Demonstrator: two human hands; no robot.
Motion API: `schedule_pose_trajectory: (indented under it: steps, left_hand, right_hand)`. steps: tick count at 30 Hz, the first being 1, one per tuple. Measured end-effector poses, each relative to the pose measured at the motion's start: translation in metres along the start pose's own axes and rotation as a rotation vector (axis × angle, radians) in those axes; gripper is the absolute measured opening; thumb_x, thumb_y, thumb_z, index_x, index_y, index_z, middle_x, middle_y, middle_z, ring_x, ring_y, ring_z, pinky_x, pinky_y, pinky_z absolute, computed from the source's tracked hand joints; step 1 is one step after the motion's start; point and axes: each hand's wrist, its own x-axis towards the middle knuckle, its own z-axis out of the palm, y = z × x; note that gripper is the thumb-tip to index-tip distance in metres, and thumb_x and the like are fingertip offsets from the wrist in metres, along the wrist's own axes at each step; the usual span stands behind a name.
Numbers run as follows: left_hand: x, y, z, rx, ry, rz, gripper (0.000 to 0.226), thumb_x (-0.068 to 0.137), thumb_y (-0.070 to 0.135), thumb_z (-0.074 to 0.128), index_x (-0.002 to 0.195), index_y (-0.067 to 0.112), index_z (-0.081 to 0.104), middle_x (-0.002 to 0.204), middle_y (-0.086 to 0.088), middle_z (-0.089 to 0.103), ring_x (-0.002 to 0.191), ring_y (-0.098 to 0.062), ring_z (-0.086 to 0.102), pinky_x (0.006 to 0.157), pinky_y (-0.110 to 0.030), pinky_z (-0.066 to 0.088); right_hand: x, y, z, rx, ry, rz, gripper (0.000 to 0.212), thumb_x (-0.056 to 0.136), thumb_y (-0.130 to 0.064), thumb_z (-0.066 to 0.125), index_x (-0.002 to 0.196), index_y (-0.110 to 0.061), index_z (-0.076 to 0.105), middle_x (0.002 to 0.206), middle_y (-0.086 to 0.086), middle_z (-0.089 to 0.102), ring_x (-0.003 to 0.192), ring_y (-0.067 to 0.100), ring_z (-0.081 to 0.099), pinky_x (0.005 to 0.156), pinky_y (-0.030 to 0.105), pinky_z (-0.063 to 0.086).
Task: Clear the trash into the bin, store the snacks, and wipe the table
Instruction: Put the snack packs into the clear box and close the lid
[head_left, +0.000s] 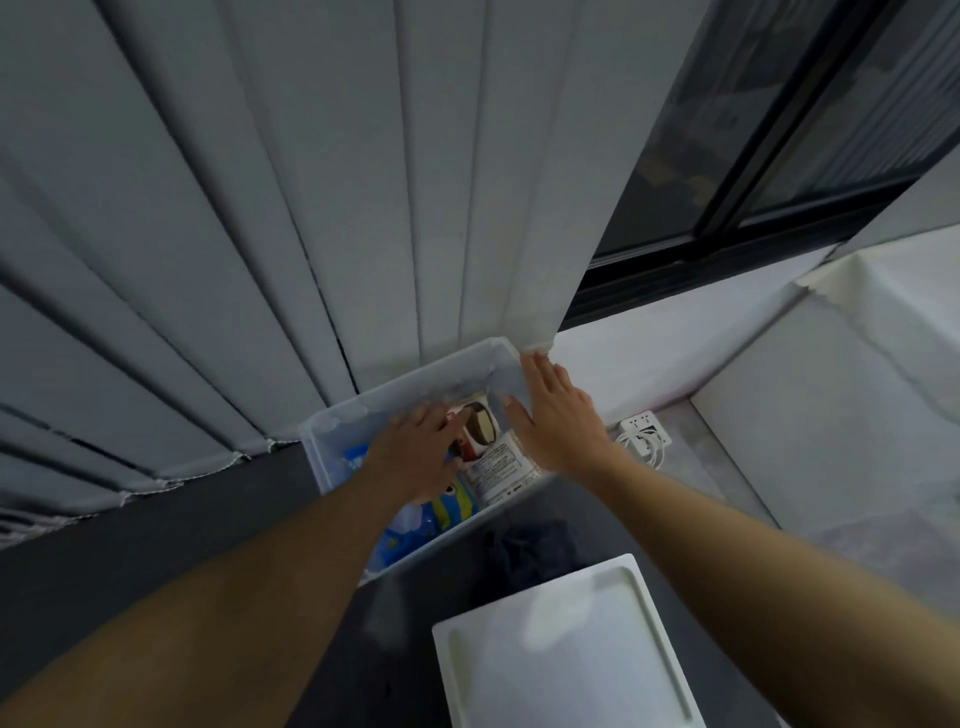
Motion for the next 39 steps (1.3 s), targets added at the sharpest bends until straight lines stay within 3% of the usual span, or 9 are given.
schedule_pose_trajectory:
  steps: [6,11,17,21,26,30,34,39]
  left_hand:
    - [-0.046,-0.012,-0.024,-0.088,0.173,-0.07,0.064,0.103,0.042,0.037,0.158,0.025,0.009,0.165,-0.004,0.015,0.151,-0.025,0.014,0.122,-0.045,0.013]
    - [-0.094,-0.027,-0.02,-0.093,0.214,-0.162,0.066,0.103,0.043,0.034,0.159,0.026,0.004,0.168,-0.004,0.005,0.154,-0.023,0.005,0.123,-0.046,0.01]
    - [-0.168,-0.047,0.0,-0.096,0.271,-0.294,0.067,0.103,0.043,0.033,0.16,0.021,0.004,0.167,-0.005,0.01,0.153,-0.026,0.012,0.123,-0.044,0.014]
    - [-0.22,-0.062,0.026,-0.179,0.249,-0.419,0.069,0.104,0.039,0.032,0.16,0.016,-0.002,0.168,-0.004,0.004,0.154,-0.023,0.008,0.124,-0.044,0.011]
    - [-0.278,-0.087,0.075,-0.224,0.13,-0.56,0.072,0.104,0.042,0.032,0.159,0.017,-0.006,0.168,-0.006,0.003,0.154,-0.028,0.007,0.124,-0.044,0.012]
    - [-0.305,-0.104,0.119,-0.293,0.088,-0.652,0.072,0.101,0.048,0.034,0.16,0.017,0.003,0.165,-0.01,0.016,0.151,-0.032,0.018,0.122,-0.045,0.017]
    - [-0.326,-0.11,0.153,-0.356,0.064,-0.705,0.072,0.097,0.045,0.041,0.157,0.017,0.014,0.16,-0.014,0.026,0.144,-0.036,0.03,0.118,-0.047,0.025]
    - [-0.343,-0.121,0.187,-0.457,0.011,-0.781,0.076,0.097,0.043,0.044,0.158,0.013,0.01,0.162,-0.019,0.017,0.148,-0.037,0.021,0.12,-0.047,0.022]
  right_hand:
    - [-0.016,-0.03,-0.007,-0.061,0.051,-0.08,0.072,0.097,-0.06,0.018,0.156,-0.02,0.007,0.165,0.009,0.012,0.151,0.032,0.014,0.119,0.055,0.024]
    - [-0.036,-0.066,-0.01,-0.021,0.081,-0.142,0.07,0.1,-0.056,0.026,0.158,-0.018,0.013,0.167,0.007,0.009,0.153,0.029,0.008,0.123,0.049,0.014]
    - [-0.066,-0.113,0.004,0.022,0.041,-0.265,0.068,0.103,-0.053,0.033,0.158,-0.019,0.014,0.166,0.006,0.011,0.153,0.028,0.01,0.122,0.046,0.014]
    - [-0.083,-0.154,0.022,0.035,-0.004,-0.381,0.067,0.103,-0.052,0.034,0.158,-0.017,0.015,0.166,0.007,0.012,0.152,0.028,0.011,0.121,0.045,0.015]
    - [-0.107,-0.205,0.054,0.096,-0.017,-0.504,0.063,0.101,-0.049,0.042,0.154,-0.016,0.031,0.162,0.007,0.026,0.151,0.025,0.018,0.122,0.043,0.017]
    - [-0.121,-0.23,0.092,0.068,0.028,-0.665,0.061,0.098,-0.047,0.047,0.144,-0.007,0.048,0.149,0.012,0.049,0.143,0.029,0.038,0.115,0.045,0.032]
    - [-0.128,-0.243,0.132,-0.054,-0.226,-0.623,0.064,0.098,-0.049,0.048,0.151,-0.014,0.035,0.154,0.007,0.04,0.146,0.025,0.028,0.117,0.041,0.024]
    - [-0.14,-0.248,0.178,-0.165,-0.448,-0.483,0.073,0.092,-0.058,0.052,0.149,-0.017,0.035,0.15,0.011,0.043,0.137,0.03,0.04,0.113,0.045,0.033]
